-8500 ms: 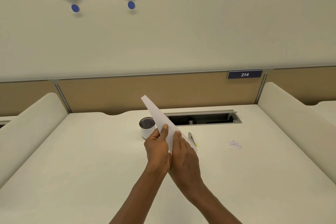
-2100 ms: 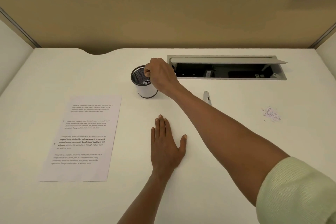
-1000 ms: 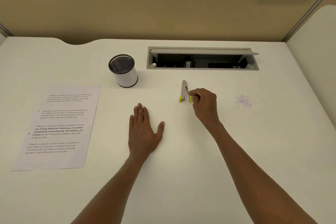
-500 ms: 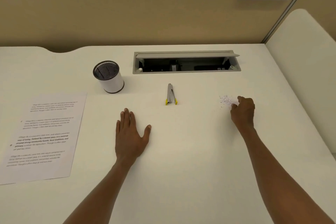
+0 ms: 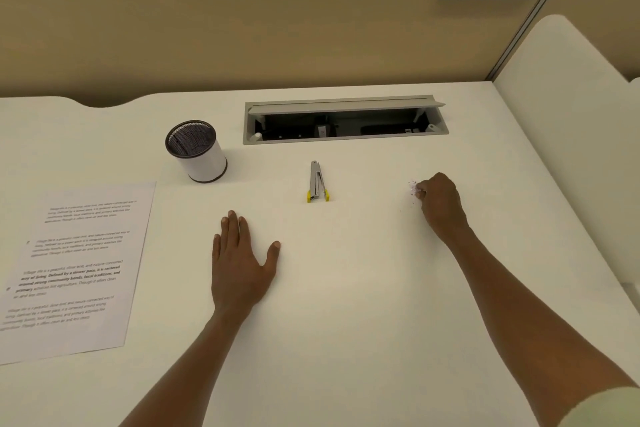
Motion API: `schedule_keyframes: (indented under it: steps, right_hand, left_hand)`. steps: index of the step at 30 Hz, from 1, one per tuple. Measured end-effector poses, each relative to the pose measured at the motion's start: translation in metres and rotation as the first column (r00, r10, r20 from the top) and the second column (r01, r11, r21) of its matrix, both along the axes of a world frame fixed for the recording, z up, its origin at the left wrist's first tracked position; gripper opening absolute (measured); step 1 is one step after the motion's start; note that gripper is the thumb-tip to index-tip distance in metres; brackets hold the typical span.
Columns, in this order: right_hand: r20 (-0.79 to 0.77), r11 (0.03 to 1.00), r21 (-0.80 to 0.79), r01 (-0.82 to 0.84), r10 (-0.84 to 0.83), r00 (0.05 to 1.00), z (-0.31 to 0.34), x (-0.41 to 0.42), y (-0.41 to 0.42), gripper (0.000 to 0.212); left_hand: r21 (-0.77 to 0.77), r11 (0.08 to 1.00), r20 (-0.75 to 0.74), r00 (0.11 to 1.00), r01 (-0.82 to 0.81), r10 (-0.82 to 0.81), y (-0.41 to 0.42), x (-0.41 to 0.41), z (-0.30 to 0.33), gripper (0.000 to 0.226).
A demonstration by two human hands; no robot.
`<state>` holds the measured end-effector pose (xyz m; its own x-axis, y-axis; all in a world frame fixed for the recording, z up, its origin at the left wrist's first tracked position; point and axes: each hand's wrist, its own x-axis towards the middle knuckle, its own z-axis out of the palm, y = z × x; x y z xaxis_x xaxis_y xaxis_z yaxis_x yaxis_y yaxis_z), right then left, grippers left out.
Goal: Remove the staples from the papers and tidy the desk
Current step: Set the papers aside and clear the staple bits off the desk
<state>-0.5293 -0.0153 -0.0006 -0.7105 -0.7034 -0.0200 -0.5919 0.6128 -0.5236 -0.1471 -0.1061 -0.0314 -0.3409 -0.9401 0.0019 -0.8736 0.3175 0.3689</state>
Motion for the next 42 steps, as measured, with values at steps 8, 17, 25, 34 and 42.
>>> schedule_keyframes:
  steps: [8, 17, 25, 34, 42]
  right_hand:
    - [-0.203, 0.981, 0.094, -0.172, 0.188, 0.961, 0.007, -0.004, -0.003, 0.024]
    - [0.538, 0.886, -0.261, 0.383, -0.196, 0.82, 0.021, -0.01, 0.005, 0.008]
    - [0.98, 0.591, -0.2, 0.782, 0.108, 0.169, 0.027, 0.006, 0.011, 0.007]
    - [0.88, 0.621, -0.166, 0.766, 0.443, -0.168, 0.034, 0.045, -0.018, 0.082]
    - [0.853, 0.712, -0.178, 0.679, 0.456, -0.254, 0.062, 0.102, -0.075, 0.04]
  left_hand:
    - [0.003, 1.0, -0.004, 1.0, -0.003, 0.003, 0.0, 0.0, 0.0, 0.094]
    - [0.002, 1.0, -0.003, 1.0, -0.004, 0.004, 0.001, 0.0, 0.001, 0.092]
    - [-0.008, 1.0, -0.006, 1.0, -0.003, 0.003, 0.0, 0.0, 0.001, 0.092]
    - [-0.006, 1.0, -0.009, 1.0, 0.0, 0.0, 0.0, 0.0, 0.0, 0.094]
    - [-0.005, 1.0, -0.008, 1.0, 0.0, 0.0, -0.001, 0.0, 0.0, 0.094]
